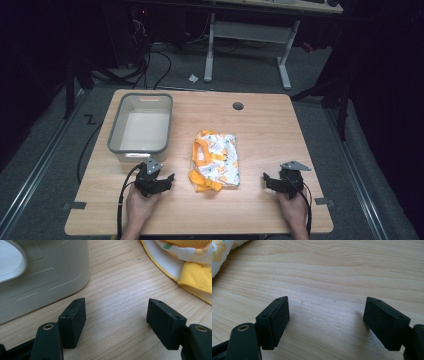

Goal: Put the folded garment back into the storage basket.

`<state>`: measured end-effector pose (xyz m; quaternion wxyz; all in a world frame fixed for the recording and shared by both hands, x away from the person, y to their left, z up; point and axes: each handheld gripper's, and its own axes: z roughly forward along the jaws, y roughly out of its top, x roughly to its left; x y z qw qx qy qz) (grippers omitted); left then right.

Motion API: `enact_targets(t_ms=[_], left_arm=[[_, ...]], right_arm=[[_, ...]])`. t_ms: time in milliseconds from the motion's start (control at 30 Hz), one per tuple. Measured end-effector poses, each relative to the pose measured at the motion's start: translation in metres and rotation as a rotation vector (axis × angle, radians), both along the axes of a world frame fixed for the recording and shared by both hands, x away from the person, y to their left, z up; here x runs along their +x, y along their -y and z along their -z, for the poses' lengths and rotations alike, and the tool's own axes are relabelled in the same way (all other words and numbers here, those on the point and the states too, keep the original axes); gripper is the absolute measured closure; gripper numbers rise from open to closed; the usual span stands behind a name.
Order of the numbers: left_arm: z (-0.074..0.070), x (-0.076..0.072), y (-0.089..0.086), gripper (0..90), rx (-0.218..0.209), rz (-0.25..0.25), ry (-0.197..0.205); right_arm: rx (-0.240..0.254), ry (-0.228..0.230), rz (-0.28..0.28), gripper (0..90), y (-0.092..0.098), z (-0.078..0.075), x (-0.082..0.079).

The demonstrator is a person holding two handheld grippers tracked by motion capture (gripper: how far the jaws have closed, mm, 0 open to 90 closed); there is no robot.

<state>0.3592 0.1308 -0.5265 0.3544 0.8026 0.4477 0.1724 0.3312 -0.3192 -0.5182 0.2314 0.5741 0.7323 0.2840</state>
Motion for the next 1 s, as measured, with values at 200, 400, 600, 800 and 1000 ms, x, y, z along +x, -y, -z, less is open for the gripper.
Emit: enact_targets(t_ms=[200, 400, 600, 800, 1000], left_arm=[[-0.0001, -0.0003, 0.0, 32.0, 0.0, 0.0, -0.003], [0.0, -0.0005, 0.0004, 31.7, -0.001, -0.005, -0.002], [-0.0003, -0.0013, 0.0007, 32.6, -0.004, -0.009, -0.004], [-0.0002, -0.0006, 0.0027, 28.7, -0.01, -0.01, -0.013], [-0.0005, 0.0, 0.0063, 23.8, -0.001, -0.017, -0.021]], right_arm=[[0.0, 0.001, 0.006, 21.3, -0.0003, 0.0, -0.0006], [0.002, 0.001, 0.01, 21.3, -0.0005, 0.0001, -0.0007], [0.001, 0.0, 0.009, 21.3, -0.0004, -0.0001, -0.0007], [0.001, 0.002, 0.011, 21.3, -0.0003, 0.0001, -0.0008], [0.001, 0.002, 0.013, 21.3, -0.0001, 0.0, -0.0013]])
